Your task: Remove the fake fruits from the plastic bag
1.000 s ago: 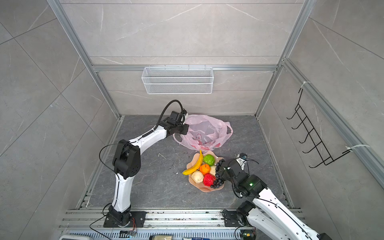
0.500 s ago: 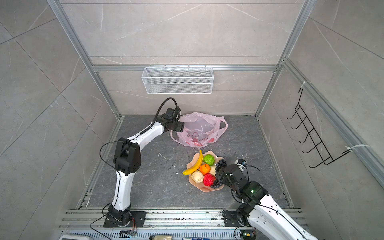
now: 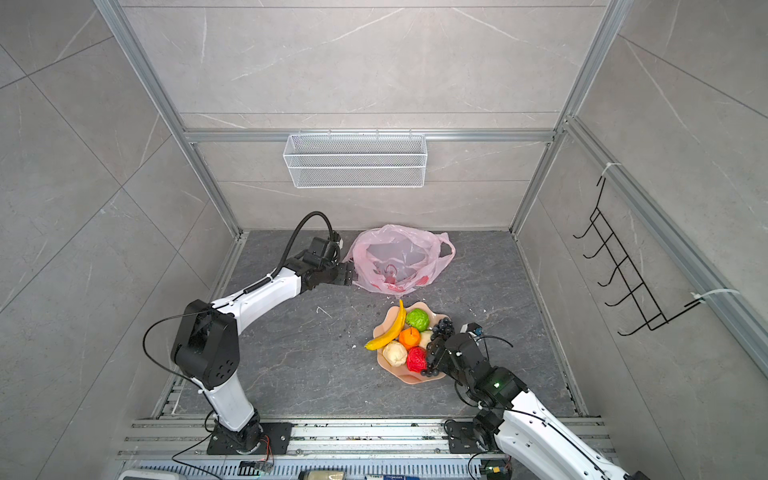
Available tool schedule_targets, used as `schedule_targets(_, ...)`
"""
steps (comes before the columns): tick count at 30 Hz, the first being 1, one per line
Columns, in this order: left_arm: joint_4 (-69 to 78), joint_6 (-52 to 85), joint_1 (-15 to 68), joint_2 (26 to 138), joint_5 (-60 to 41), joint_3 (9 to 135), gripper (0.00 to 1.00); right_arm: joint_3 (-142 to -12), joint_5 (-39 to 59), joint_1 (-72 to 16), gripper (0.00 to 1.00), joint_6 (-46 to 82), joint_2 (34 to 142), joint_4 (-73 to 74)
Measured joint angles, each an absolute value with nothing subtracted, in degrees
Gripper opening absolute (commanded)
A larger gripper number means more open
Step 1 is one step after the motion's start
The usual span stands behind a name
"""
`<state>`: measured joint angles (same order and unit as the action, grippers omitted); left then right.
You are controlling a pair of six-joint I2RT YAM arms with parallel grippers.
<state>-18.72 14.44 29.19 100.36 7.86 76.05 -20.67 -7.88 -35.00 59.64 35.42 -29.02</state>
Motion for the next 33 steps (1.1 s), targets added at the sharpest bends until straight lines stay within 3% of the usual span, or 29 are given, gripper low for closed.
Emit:
schedule_targets(10,-14.6,17.0,28.4,96.4,10.3,65.6,0.86,-18.2,-6.1,-35.0,1.00,60.3,35.4,-22.9)
schedule_targets(33,-9.8,22.1,21.7,84.4,11.9,49.4,0.86,-20.7,-3.0,-35.0,1.00,59.7,52.6,-9.5)
